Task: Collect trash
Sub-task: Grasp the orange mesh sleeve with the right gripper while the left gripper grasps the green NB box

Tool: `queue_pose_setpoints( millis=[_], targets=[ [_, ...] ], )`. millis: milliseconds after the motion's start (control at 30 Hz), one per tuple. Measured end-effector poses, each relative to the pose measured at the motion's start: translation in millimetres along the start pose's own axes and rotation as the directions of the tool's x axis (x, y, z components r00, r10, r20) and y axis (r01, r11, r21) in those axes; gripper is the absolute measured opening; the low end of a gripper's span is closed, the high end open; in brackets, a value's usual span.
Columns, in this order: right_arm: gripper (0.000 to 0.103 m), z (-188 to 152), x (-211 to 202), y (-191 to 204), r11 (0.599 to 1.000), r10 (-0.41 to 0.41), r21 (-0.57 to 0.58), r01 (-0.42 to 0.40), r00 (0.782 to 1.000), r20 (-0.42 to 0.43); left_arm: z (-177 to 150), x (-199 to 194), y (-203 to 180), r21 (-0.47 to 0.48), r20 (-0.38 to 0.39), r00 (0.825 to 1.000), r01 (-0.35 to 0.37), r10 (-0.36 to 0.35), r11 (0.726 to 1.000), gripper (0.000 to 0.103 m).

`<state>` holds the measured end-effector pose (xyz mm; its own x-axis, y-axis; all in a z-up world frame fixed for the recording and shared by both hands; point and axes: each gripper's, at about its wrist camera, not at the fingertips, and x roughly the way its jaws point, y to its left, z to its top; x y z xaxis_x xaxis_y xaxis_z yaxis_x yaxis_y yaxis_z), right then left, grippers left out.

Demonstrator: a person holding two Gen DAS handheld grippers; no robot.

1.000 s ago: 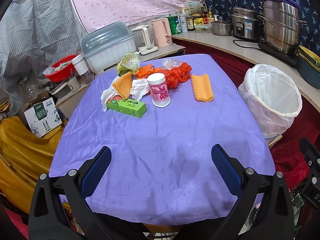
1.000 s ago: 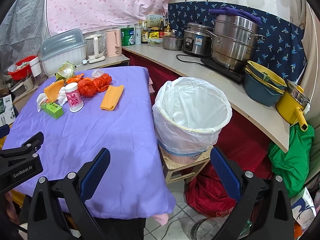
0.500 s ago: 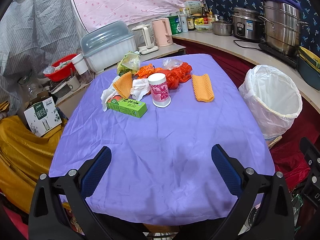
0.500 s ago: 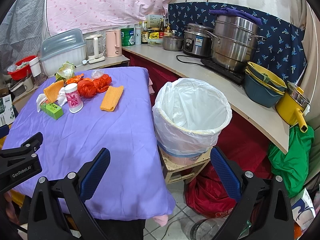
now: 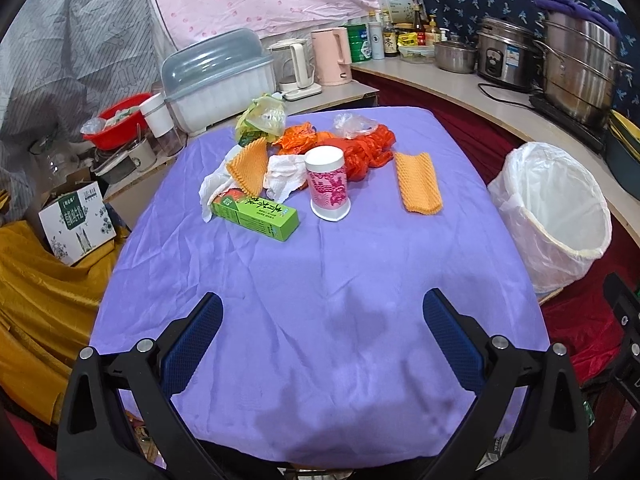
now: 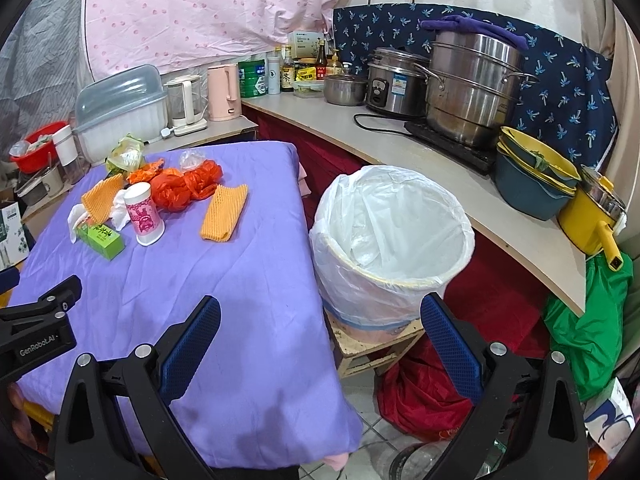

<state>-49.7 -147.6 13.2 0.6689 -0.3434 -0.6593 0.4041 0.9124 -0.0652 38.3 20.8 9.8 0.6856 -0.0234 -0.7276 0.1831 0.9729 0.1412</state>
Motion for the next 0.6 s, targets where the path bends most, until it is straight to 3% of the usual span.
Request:
queue_pose_setpoints(
  millis=[467, 600],
  targets=[
    [0.093, 40.4, 85.0, 78.3, 0.998, 0.056, -0.035, -0.057, 0.998, -0.034, 38.8, 90.7, 82.1, -0.151, -0.108, 0.993, -0.064, 0.048, 0.987, 0.096],
    [0.085, 51.5, 112.1, 96.6, 0.997, 0.069, -0.028, -0.071, 0.996, -0.05, 51.6, 122.6, 102.9, -0.212, -0.15, 0.988, -0.069, 0.038, 0.975, 0.096]
  ],
)
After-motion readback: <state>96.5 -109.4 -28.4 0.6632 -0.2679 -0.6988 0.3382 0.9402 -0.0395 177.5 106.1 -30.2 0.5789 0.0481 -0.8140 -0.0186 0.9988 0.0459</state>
